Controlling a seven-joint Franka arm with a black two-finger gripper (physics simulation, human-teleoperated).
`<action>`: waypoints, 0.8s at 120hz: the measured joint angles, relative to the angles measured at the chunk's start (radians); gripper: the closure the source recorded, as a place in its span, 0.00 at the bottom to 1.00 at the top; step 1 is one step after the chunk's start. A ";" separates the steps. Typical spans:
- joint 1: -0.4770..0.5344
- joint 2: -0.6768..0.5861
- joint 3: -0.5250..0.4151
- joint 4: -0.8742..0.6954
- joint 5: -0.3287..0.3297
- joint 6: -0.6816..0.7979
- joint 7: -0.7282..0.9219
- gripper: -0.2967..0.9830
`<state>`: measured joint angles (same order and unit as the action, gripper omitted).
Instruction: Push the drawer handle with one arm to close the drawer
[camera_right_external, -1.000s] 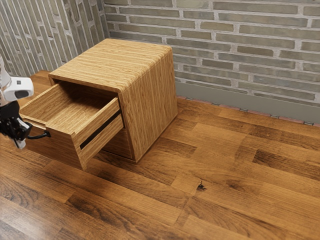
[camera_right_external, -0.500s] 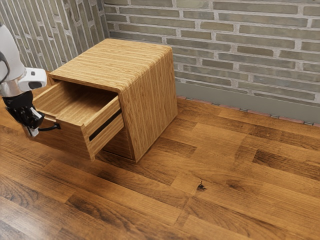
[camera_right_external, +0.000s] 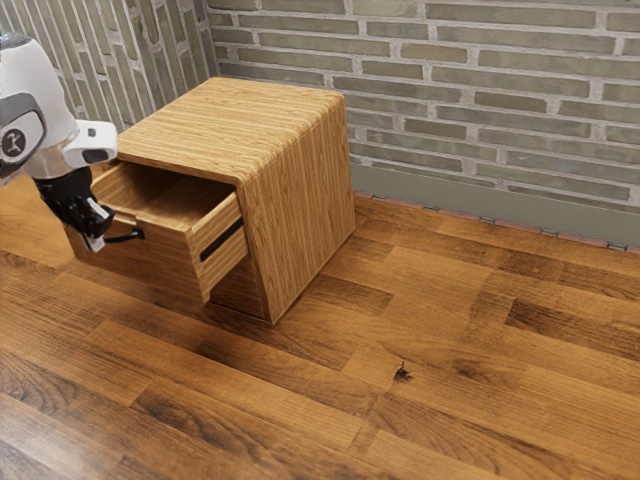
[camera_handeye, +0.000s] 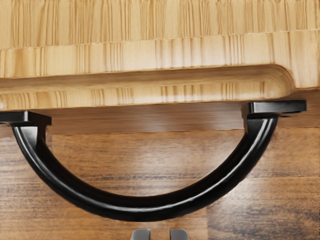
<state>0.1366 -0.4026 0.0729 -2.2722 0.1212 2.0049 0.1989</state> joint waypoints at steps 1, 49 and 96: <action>0.000 0.001 -0.001 0.000 0.000 0.003 0.000 0.81; 0.001 0.126 -0.018 0.090 0.000 0.076 0.012 0.82; -0.006 0.258 -0.038 0.206 0.003 0.088 0.019 0.82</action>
<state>0.1308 -0.1450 0.0353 -2.0658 0.1238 2.0932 0.2178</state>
